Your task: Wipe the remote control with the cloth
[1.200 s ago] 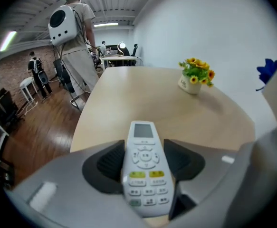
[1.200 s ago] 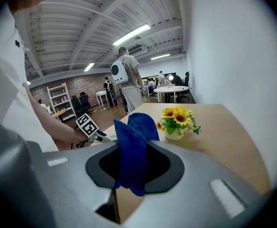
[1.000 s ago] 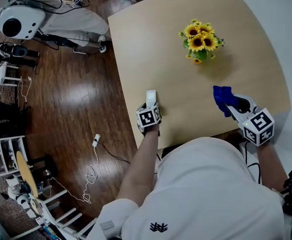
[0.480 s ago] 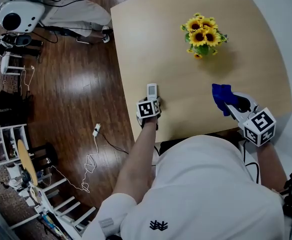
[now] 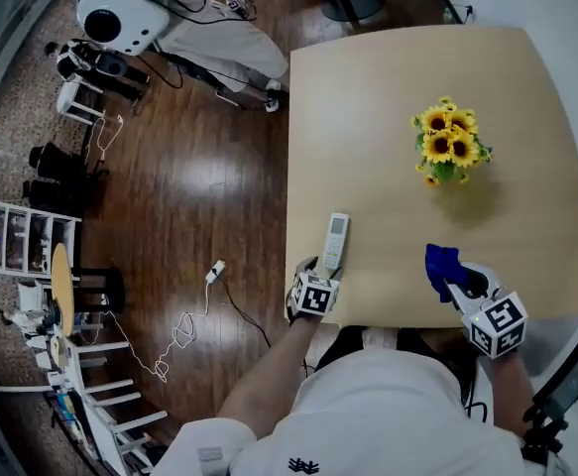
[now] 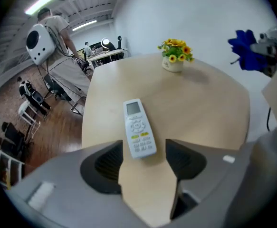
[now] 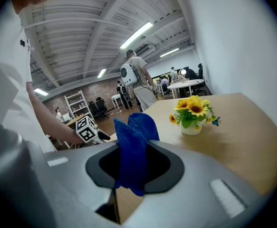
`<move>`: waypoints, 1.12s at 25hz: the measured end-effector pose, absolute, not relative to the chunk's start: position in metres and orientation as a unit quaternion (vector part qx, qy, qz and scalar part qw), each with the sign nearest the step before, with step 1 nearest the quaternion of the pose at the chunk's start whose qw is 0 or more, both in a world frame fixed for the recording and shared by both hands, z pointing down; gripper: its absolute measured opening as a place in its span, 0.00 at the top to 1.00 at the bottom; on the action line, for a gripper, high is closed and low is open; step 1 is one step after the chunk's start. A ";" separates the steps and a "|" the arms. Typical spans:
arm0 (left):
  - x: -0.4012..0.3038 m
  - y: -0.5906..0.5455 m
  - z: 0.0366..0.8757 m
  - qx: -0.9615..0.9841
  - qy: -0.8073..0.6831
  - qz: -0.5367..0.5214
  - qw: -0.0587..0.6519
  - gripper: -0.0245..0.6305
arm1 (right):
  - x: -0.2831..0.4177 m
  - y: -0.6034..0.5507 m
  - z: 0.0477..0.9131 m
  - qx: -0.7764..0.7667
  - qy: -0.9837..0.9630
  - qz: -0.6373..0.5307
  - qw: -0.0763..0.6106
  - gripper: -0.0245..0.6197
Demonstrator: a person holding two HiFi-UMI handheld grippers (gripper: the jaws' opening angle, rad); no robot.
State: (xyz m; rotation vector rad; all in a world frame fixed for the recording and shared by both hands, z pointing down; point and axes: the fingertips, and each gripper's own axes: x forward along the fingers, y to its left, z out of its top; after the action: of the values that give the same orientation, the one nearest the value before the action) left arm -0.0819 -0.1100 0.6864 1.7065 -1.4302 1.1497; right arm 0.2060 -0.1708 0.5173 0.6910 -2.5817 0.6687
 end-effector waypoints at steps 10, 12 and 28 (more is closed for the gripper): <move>-0.105 -0.011 0.654 0.684 -0.510 0.440 0.279 0.52 | 0.165 -0.148 0.537 0.242 -0.923 0.240 0.179 0.83; -0.108 -0.002 0.648 0.700 -0.513 0.414 0.276 0.52 | 0.161 -0.135 0.538 0.250 -0.923 0.229 0.180 0.83; -0.144 0.176 0.462 0.846 -0.485 0.081 0.206 0.55 | 0.064 0.082 0.479 0.314 -0.920 0.152 0.179 0.83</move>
State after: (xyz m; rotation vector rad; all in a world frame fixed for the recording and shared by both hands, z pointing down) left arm -0.1435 0.1762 0.4620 2.3568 -1.3518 0.2257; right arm 0.0637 0.0821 0.4792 0.8871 -2.6022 0.4290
